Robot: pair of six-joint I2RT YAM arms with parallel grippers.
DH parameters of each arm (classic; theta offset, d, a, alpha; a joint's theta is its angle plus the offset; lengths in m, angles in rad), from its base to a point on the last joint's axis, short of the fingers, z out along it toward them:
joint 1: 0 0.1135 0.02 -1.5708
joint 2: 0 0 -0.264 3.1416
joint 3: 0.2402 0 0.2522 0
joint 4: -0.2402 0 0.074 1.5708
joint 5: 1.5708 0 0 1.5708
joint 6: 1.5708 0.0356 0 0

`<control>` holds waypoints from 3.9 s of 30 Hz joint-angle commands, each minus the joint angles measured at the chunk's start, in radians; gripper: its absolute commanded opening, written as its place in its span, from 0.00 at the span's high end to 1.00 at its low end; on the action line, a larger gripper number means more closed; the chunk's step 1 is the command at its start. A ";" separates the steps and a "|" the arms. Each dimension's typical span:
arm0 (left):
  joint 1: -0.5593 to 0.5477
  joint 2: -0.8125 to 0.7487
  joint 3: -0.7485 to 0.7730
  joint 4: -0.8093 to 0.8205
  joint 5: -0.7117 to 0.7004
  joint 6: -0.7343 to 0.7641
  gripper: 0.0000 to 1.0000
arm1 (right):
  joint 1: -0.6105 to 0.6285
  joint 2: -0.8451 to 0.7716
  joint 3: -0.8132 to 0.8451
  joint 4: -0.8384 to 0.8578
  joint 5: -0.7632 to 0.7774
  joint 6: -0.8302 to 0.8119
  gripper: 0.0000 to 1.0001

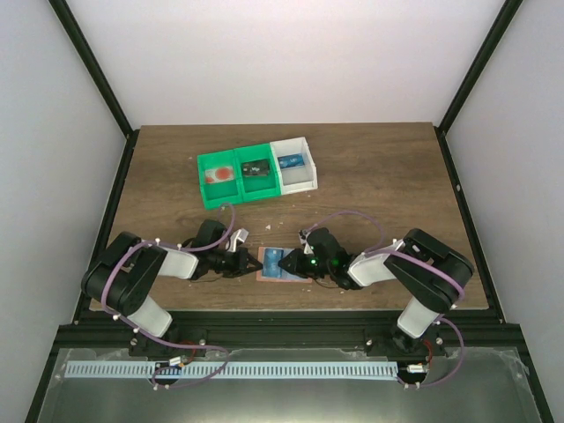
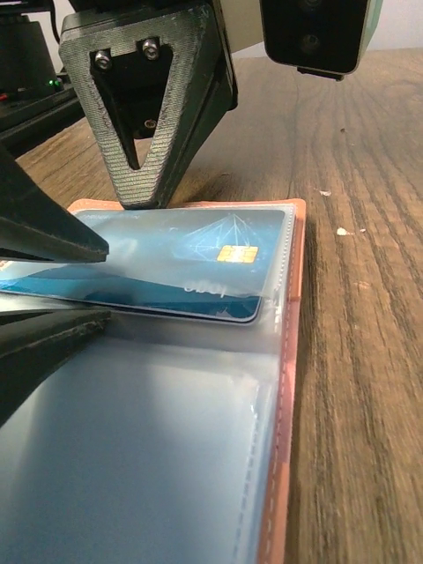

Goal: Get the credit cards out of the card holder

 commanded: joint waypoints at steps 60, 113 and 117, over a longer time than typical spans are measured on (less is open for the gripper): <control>-0.009 0.061 -0.026 -0.084 -0.147 0.029 1.00 | -0.065 0.010 -0.076 0.142 -0.019 0.035 0.83; -0.016 0.092 -0.017 -0.063 -0.138 0.011 1.00 | -0.040 0.034 -0.031 0.089 0.035 -0.034 0.78; -0.016 0.088 -0.015 -0.070 -0.135 0.011 1.00 | -0.039 -0.004 -0.027 0.055 0.047 -0.046 0.78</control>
